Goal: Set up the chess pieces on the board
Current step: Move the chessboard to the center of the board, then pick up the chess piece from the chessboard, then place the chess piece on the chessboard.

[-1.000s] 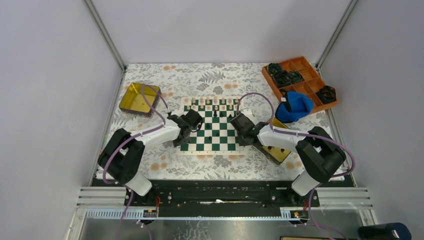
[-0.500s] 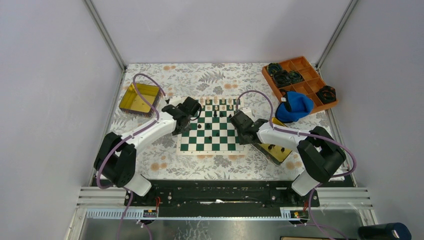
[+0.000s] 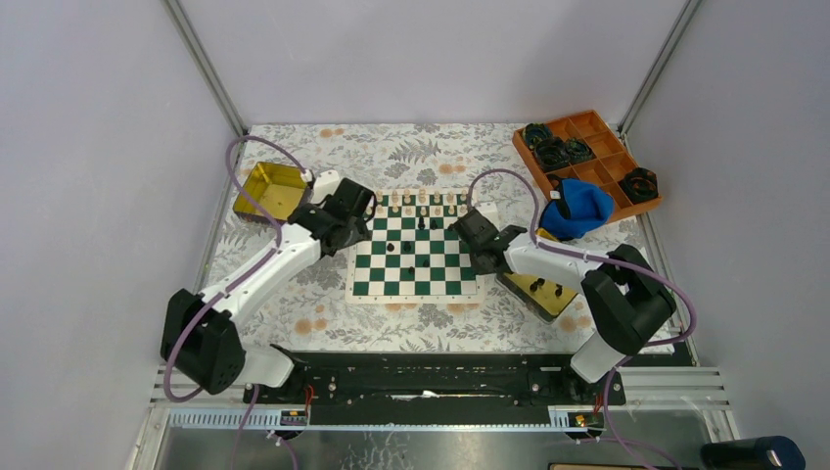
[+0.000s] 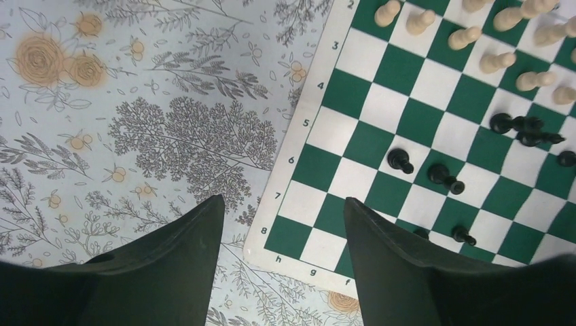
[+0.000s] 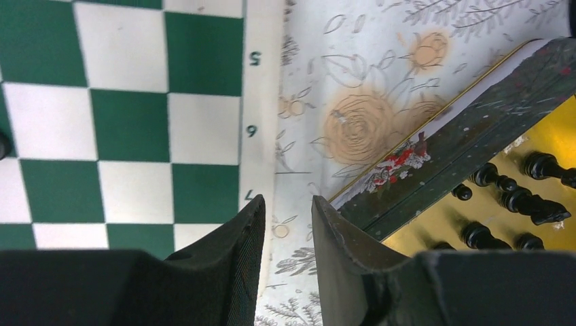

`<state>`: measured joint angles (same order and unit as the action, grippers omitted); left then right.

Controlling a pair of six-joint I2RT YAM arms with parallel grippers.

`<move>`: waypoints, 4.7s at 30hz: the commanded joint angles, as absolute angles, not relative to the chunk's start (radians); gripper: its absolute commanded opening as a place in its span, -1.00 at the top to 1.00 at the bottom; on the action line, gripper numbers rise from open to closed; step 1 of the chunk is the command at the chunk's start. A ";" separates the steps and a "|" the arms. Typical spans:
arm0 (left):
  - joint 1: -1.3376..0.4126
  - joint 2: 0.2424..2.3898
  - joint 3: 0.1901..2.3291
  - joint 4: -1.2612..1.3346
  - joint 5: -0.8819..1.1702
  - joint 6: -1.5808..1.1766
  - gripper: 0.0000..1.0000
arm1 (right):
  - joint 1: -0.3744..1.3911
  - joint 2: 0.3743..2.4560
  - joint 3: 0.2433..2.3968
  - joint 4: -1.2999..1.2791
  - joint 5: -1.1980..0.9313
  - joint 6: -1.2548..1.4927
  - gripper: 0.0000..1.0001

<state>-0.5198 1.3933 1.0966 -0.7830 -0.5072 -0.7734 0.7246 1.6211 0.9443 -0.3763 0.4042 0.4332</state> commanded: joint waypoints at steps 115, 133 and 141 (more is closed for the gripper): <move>-0.348 1.126 0.977 -0.610 -0.347 -0.541 -0.97 | 0.570 1.942 1.442 -0.408 0.256 0.312 1.00; -0.347 1.070 0.937 -0.613 -0.302 -0.558 -0.97 | 0.668 1.703 1.145 -0.398 0.300 0.388 1.00; -0.347 1.055 0.933 -0.625 -0.293 -0.563 -0.97 | 0.740 1.658 1.056 -0.387 0.309 0.438 1.00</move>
<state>-0.3523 1.0767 0.9440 -0.6498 -0.3046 -0.5652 0.7120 1.7176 1.0782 -0.4019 0.2771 0.3954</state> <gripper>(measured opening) 0.986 0.139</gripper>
